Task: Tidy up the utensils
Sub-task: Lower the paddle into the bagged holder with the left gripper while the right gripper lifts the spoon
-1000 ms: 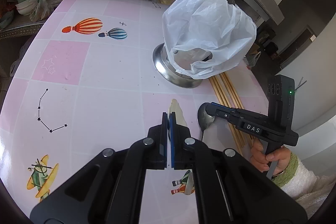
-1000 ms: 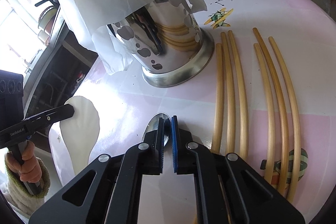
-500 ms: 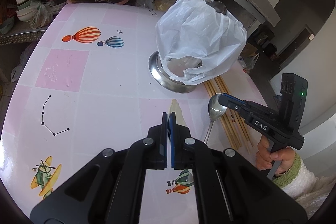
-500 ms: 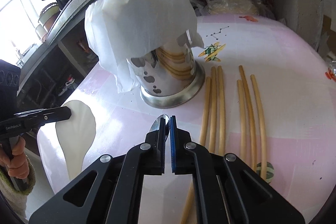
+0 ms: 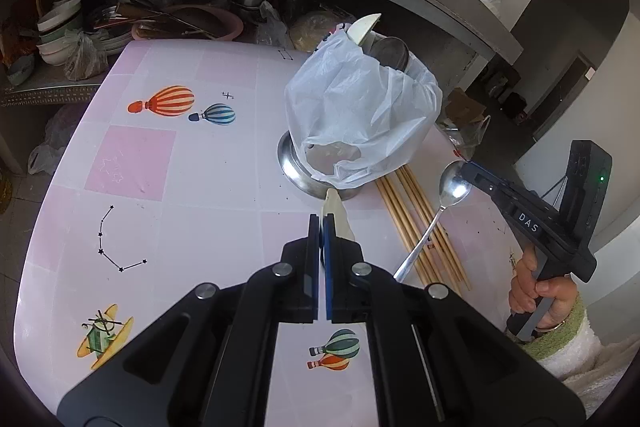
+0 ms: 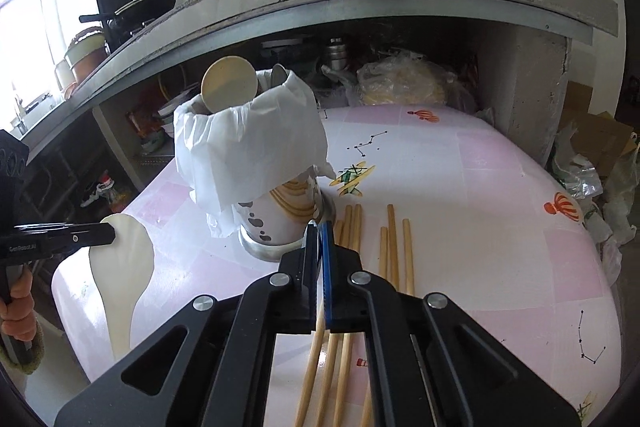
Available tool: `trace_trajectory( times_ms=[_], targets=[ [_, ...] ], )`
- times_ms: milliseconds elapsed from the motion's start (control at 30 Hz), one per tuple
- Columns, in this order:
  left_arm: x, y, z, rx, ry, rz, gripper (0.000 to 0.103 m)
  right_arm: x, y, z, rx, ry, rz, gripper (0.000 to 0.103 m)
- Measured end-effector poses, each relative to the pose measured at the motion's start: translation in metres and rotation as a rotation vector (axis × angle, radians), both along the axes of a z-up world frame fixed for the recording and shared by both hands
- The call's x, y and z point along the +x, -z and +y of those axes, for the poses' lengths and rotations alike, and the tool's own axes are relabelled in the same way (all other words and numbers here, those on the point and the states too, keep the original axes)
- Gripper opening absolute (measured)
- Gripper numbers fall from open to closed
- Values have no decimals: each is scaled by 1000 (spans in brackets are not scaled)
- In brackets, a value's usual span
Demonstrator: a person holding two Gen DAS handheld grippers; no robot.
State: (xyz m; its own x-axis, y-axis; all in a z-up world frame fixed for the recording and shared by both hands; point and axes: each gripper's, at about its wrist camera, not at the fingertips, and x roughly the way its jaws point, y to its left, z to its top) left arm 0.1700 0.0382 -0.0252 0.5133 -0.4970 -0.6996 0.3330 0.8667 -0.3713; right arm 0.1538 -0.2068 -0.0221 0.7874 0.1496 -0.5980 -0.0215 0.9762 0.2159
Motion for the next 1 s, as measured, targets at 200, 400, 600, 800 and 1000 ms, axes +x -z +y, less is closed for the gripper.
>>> trace_trajectory(
  times_ms=[200,400,600,800,1000],
  targets=[
    [-4,-14,1,-1,-8,-35,1,-12,-18,-6,17,6,-43,3],
    [-7,-33,4,-3,-19,-83,1,-22,-34,-12,29,11,-90,3],
    [-7,-78,5,-12,-28,-185,1,-31,-51,-20,42,21,-138,3],
    [-1,-140,1,-30,-32,-333,1,-38,-65,-28,46,35,-178,3],
    [11,-198,-14,-48,-37,-493,1,-40,-69,-36,61,48,-188,3]
  ],
)
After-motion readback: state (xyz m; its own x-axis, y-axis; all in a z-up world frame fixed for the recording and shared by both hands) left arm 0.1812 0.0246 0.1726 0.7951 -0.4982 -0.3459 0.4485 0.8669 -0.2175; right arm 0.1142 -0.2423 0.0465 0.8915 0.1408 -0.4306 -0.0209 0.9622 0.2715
